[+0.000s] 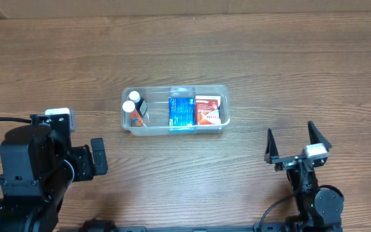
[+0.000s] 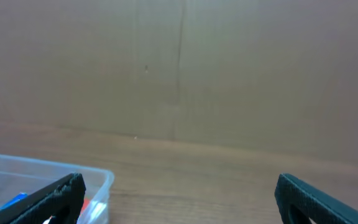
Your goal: Pack container
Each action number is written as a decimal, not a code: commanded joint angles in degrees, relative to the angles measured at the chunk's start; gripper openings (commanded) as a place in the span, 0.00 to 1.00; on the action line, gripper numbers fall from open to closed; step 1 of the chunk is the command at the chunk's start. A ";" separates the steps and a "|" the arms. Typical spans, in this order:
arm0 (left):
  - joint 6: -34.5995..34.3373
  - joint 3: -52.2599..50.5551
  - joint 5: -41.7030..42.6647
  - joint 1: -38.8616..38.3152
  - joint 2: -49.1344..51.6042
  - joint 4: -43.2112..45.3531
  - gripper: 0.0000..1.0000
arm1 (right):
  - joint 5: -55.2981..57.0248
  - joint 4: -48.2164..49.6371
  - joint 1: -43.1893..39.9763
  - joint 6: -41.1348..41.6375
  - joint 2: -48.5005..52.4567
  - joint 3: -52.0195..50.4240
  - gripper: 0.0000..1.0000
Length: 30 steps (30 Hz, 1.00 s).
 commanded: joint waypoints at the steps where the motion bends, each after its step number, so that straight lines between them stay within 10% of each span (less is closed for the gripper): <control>1: -1.01 0.02 -0.39 -0.42 0.04 0.17 1.00 | 1.01 -0.48 -0.48 -5.31 -0.68 -1.55 1.00; 30: -1.01 0.02 -0.39 -0.42 0.04 0.17 1.00 | 0.94 -7.43 -0.61 -5.95 -0.66 -1.55 1.00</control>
